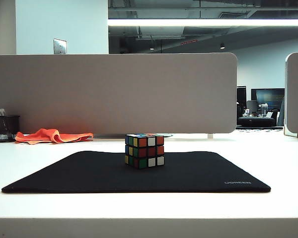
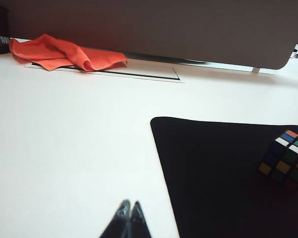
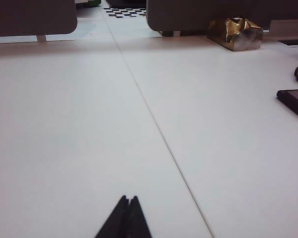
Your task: Pick up the cube on the right side of the mouse pad, then place it in the center of the mouse pad.
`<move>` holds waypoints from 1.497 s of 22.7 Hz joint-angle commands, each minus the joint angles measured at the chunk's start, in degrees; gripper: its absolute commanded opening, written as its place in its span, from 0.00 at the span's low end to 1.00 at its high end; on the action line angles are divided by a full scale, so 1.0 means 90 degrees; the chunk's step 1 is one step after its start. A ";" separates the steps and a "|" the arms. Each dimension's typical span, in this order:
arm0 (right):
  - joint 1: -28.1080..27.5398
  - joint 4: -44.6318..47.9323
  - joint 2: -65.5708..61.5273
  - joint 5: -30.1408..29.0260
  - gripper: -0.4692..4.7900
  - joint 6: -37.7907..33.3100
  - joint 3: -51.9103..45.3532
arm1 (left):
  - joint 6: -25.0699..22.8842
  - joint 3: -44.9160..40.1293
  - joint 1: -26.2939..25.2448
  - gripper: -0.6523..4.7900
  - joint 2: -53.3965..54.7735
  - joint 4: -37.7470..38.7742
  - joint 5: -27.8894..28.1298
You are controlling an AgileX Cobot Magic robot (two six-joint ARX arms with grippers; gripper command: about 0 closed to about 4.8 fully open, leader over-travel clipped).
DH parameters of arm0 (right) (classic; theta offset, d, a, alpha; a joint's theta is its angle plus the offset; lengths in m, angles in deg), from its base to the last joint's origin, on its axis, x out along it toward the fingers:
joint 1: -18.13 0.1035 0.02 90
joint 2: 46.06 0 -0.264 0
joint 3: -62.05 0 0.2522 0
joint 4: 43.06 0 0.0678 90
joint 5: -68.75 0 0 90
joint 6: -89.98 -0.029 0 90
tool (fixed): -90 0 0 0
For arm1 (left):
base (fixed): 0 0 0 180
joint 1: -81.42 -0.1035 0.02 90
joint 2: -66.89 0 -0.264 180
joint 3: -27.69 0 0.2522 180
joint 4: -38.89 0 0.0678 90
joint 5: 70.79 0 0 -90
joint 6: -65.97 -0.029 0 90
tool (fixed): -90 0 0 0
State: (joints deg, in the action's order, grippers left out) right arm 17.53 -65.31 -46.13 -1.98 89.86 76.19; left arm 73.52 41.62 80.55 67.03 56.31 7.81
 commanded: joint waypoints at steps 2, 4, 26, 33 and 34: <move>0.0005 0.0117 0.0012 -0.0005 0.09 0.0017 -0.0034 | 0.0019 0.0024 -0.0005 0.11 0.0002 -0.0078 -0.0022; 0.0005 0.0155 0.0012 -0.0175 0.09 0.0017 -0.0034 | 0.0019 0.0024 -0.0012 0.11 0.0002 -0.0078 -0.0024; 0.0015 0.1103 0.0015 -0.0753 0.09 0.0017 -0.0034 | 0.0019 0.0024 -0.0012 0.11 0.0002 -0.0078 -0.0022; 0.0015 0.1103 0.0015 -0.0750 0.09 0.0019 -0.0034 | 0.0019 0.0024 -0.0012 0.11 0.0002 -0.0078 -0.0022; 0.0015 0.1103 0.0015 -0.0753 0.09 0.0019 -0.0034 | 0.0019 0.0024 -0.0012 0.11 0.0002 -0.0078 -0.0022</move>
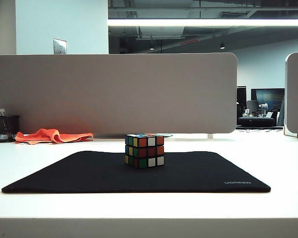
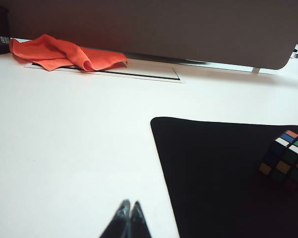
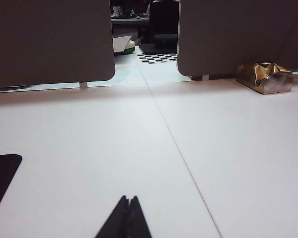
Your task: Pick up the cube on the right side of the mouse pad, then place it in the center of the mouse pad.
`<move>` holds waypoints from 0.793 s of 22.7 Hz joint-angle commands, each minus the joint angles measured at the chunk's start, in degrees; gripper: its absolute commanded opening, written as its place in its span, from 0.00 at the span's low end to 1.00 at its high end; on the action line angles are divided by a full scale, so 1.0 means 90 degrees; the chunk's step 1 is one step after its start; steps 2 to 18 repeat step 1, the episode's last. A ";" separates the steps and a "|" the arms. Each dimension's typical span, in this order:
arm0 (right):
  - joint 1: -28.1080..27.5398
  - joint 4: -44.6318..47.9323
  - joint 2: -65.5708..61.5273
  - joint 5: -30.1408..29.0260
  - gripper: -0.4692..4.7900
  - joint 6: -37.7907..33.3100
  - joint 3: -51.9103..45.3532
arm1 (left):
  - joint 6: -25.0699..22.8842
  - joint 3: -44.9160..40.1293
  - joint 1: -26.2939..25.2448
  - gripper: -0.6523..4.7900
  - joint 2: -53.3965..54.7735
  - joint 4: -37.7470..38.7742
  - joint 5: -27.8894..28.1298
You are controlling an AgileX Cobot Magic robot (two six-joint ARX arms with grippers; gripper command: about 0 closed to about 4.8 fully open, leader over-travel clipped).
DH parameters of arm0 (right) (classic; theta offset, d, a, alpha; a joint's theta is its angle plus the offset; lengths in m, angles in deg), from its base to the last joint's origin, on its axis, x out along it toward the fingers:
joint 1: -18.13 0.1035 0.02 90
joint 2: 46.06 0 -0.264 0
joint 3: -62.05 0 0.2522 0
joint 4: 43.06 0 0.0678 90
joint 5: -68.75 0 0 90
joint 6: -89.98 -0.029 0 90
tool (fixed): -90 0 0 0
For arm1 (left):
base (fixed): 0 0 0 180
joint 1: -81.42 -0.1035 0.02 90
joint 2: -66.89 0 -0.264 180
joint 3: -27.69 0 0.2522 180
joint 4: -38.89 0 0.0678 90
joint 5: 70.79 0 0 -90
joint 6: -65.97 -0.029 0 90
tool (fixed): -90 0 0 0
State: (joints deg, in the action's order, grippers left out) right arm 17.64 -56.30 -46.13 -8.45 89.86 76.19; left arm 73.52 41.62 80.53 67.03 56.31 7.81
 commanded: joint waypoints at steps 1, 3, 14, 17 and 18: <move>0.0002 0.0102 0.0015 -0.0034 0.09 0.0019 -0.0034 | 0.0019 0.0024 -0.0010 0.11 0.0002 -0.0078 -0.0022; 0.0002 0.0102 0.0015 -0.0034 0.09 0.0019 -0.0034 | 0.0019 0.0024 -0.0010 0.11 0.0002 -0.0078 -0.0022; 0.0002 0.0102 0.0015 -0.0034 0.09 0.0019 -0.0034 | 0.0019 0.0024 -0.0010 0.11 0.0002 -0.0078 -0.0022; 0.0002 0.0102 0.0015 -0.0034 0.09 0.0019 -0.0034 | 0.0019 0.0024 -0.0010 0.11 0.0002 -0.0078 -0.0022; 0.0002 0.0102 0.0015 -0.0034 0.09 0.0019 -0.0034 | 0.0019 0.0024 -0.0010 0.11 0.0002 -0.0078 -0.0022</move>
